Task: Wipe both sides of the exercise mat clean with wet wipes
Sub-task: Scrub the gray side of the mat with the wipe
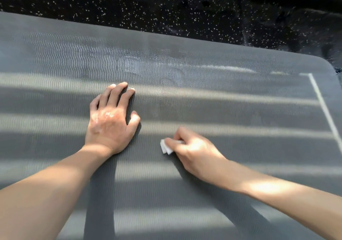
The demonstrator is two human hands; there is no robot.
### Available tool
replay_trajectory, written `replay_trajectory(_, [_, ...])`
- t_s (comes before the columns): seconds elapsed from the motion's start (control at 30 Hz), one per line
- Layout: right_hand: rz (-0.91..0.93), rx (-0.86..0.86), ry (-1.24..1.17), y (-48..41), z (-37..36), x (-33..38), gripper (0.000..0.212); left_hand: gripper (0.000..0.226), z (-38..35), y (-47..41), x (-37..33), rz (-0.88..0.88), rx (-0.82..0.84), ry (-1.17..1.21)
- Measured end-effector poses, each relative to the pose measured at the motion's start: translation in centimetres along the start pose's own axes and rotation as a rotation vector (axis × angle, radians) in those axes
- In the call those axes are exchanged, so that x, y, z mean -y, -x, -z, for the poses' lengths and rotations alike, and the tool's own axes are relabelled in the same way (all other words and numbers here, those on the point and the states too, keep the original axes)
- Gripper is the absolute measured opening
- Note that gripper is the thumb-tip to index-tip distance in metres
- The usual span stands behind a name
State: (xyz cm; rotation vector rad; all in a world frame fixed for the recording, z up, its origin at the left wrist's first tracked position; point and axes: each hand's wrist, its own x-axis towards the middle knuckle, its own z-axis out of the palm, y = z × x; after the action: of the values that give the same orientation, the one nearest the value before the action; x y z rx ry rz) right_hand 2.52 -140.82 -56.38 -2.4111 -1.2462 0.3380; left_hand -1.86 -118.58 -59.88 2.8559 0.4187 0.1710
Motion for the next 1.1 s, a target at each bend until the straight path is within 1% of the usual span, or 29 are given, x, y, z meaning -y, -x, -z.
replay_trajectory(0.03, [-0.003, -0.007, -0.012, -0.7, 0.2, -0.3, 0.017, 0.059, 0.0, 0.0, 0.0, 0.002, -0.001, 0.0])
replay_trajectory(0.07, [0.014, -0.056, -0.022, -1.9, 0.7, -0.4, 0.022, 0.059, 0.0, -0.1, 0.0, 0.003, -0.001, 0.002])
replay_trajectory(0.1, [-0.027, -0.064, -0.003, -3.3, 1.0, -0.9, 0.025, 0.059, 0.0, 0.0, -0.1, 0.002, -0.003, 0.007])
replay_trajectory(0.2, [-0.115, -0.145, -0.002, -6.2, 1.0, -1.6, 0.022, 0.06, 0.0, 0.0, 0.0, 0.002, -0.006, 0.015])
replay_trajectory(0.27, [-0.114, -0.154, 0.08, -4.5, -0.6, -1.7, 0.033, 0.061, 0.0, 0.1, 0.0, -0.004, -0.008, 0.021])
replay_trajectory(0.3, [-0.071, -0.14, 0.09, -2.8, -1.4, -1.2, 0.037, 0.061, 0.0, 0.0, 0.0, -0.006, -0.012, 0.025])
replay_trajectory(0.33, [-0.025, -0.118, 0.083, -0.8, -1.9, -0.2, 0.034, 0.061, 0.0, 0.1, 0.0, -0.008, -0.017, 0.031])
replay_trajectory(0.4, [-0.008, -0.063, 0.017, 2.4, -2.1, 1.7, 0.013, 0.061, 0.0, 0.2, 0.0, -0.007, -0.017, 0.035])
replay_trajectory(0.43, [0.0, -0.045, 0.009, 3.0, -2.1, 1.7, 0.007, 0.06, 0.0, 0.3, -0.1, -0.009, -0.018, 0.035])
replay_trajectory(0.47, [-0.006, -0.044, -0.003, 2.5, -1.9, 1.6, 0.008, 0.06, 0.0, 0.2, 0.0, -0.011, -0.02, 0.034])
replay_trajectory(0.5, [-0.03, -0.071, -0.012, 1.4, -1.6, 1.2, 0.013, 0.06, 0.0, 0.2, -0.1, -0.014, -0.021, 0.036])
replay_trajectory(0.57, [-0.071, -0.189, -0.025, -1.5, -1.1, 0.4, 0.026, 0.061, -0.1, 0.3, -0.1, -0.02, -0.013, 0.018])
replay_trajectory(0.63, [-0.123, -0.281, 0.005, -3.1, -1.2, 0.0, 0.031, 0.064, -0.2, 0.5, -0.2, -0.026, 0.022, -0.02])
replay_trajectory(0.67, [-0.121, -0.302, 0.016, -2.8, -1.4, 0.4, 0.034, 0.067, -0.3, 0.5, -0.2, -0.022, 0.056, -0.039])
replay_trajectory(0.7, [-0.112, -0.307, 0.03, -1.9, -1.8, 0.9, 0.034, 0.069, -0.4, 0.5, -0.4, -0.014, 0.092, -0.054])
replay_trajectory(0.8, [-0.094, -0.194, 0.042, 3.2, -3.1, 2.8, 0.017, 0.065, -0.4, 1.4, -0.9, 0.025, 0.142, -0.092])
replay_trajectory(0.83, [-0.07, -0.157, 0.004, 4.7, -3.2, 3.3, 0.017, 0.064, -0.3, 2.3, -0.9, 0.02, 0.144, -0.115])
replay_trajectory(0.9, [-0.047, -0.098, -0.041, 5.6, -3.0, 3.6, 0.018, 0.064, -0.5, 4.9, -1.0, -0.053, 0.113, -0.145])
replay_trajectory(0.97, [-0.12, -0.132, 0.002, 3.8, -2.7, 2.9, 0.017, 0.062, -0.5, 7.5, -0.9, -0.111, 0.083, -0.145])
replay_trajectory(1.0, [-0.173, -0.158, 0.022, 2.7, -2.3, 2.6, 0.017, 0.061, -0.5, 8.8, -0.8, -0.11, 0.077, -0.133])
replay_trajectory(1.07, [-0.211, -0.224, 0.07, 0.8, -2.1, 2.2, 0.02, 0.062, 0.0, 11.3, -0.7, -0.108, 0.067, -0.098])
replay_trajectory(1.1, [-0.246, -0.231, 0.063, 0.7, -2.1, 2.4, 0.02, 0.061, 0.2, 12.9, -0.7, -0.136, 0.056, -0.091])
